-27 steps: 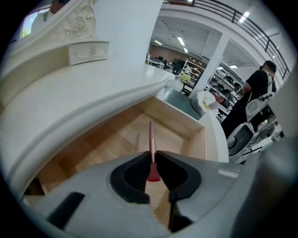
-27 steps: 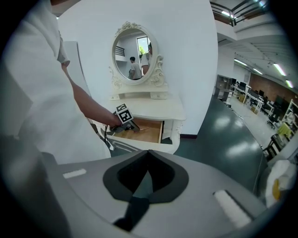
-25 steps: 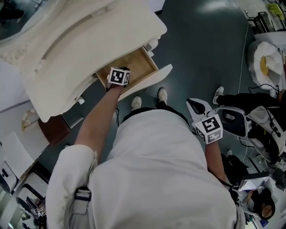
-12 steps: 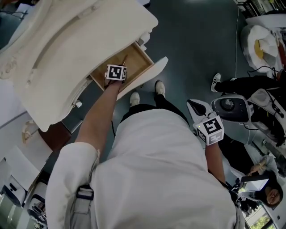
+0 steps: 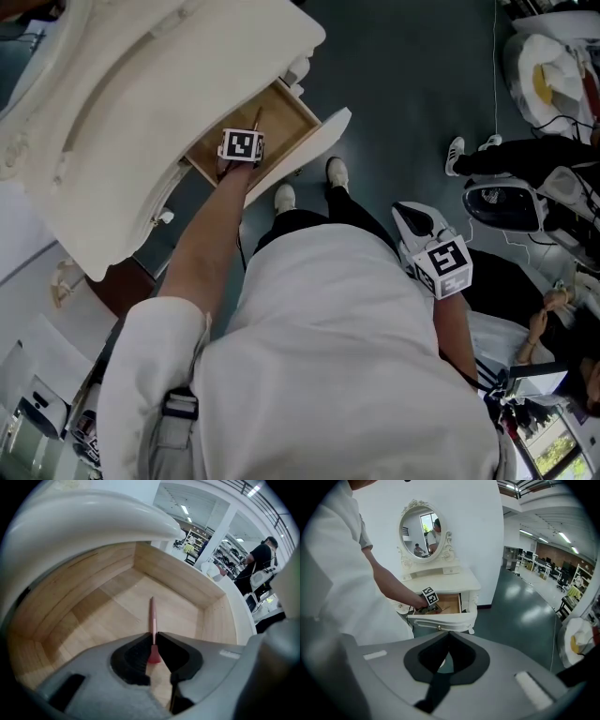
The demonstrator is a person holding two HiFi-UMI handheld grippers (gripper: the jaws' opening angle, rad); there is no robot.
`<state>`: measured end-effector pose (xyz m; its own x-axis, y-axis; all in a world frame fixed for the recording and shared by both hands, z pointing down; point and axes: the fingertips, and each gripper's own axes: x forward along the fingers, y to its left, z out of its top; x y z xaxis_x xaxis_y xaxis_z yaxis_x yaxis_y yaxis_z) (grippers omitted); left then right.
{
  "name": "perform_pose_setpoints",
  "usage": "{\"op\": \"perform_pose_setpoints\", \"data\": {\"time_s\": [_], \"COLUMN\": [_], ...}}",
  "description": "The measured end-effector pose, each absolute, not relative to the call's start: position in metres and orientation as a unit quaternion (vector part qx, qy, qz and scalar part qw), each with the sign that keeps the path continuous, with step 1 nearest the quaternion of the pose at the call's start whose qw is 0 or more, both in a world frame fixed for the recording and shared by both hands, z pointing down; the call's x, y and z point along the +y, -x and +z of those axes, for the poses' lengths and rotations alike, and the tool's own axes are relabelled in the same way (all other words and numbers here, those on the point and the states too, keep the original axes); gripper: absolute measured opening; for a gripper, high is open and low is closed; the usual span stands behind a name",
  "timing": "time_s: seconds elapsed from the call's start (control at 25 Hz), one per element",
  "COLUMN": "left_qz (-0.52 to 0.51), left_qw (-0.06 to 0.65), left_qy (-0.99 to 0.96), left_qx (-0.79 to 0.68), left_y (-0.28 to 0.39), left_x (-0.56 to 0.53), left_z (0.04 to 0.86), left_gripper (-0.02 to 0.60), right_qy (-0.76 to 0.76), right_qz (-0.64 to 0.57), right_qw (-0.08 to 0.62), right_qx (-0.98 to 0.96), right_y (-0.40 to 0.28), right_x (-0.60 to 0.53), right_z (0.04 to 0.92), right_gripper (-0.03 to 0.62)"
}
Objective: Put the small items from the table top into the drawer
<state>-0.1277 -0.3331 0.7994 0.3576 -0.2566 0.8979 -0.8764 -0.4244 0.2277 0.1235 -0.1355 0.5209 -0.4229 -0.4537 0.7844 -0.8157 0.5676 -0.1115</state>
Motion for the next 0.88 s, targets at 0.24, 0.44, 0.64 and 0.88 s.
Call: {"op": "perform_pose_setpoints", "data": {"time_s": [0.24, 0.44, 0.64, 0.88], "left_qz": [0.417, 0.410, 0.386, 0.347], "left_qw": [0.388, 0.389, 0.377, 0.349], "left_qy": [-0.731, -0.734, -0.754, -0.789], "left_qx": [-0.376, -0.377, -0.375, -0.369], "left_y": [0.129, 0.129, 0.128, 0.121], "left_x": [-0.349, -0.346, -0.345, -0.333], "left_z": [0.801, 0.794, 0.772, 0.726], "left_gripper": [0.062, 0.097, 0.106, 0.104], "right_qy": [-0.383, -0.377, -0.375, -0.378], "right_qz": [0.262, 0.259, 0.256, 0.249], "right_qw": [0.377, 0.376, 0.371, 0.363], "right_qx": [-0.802, -0.806, -0.810, -0.815], "right_y": [-0.116, -0.110, -0.101, -0.092], "right_x": [-0.165, -0.163, -0.161, -0.150], "right_z": [0.516, 0.516, 0.516, 0.513], "right_gripper": [0.002, 0.002, 0.002, 0.002]}}
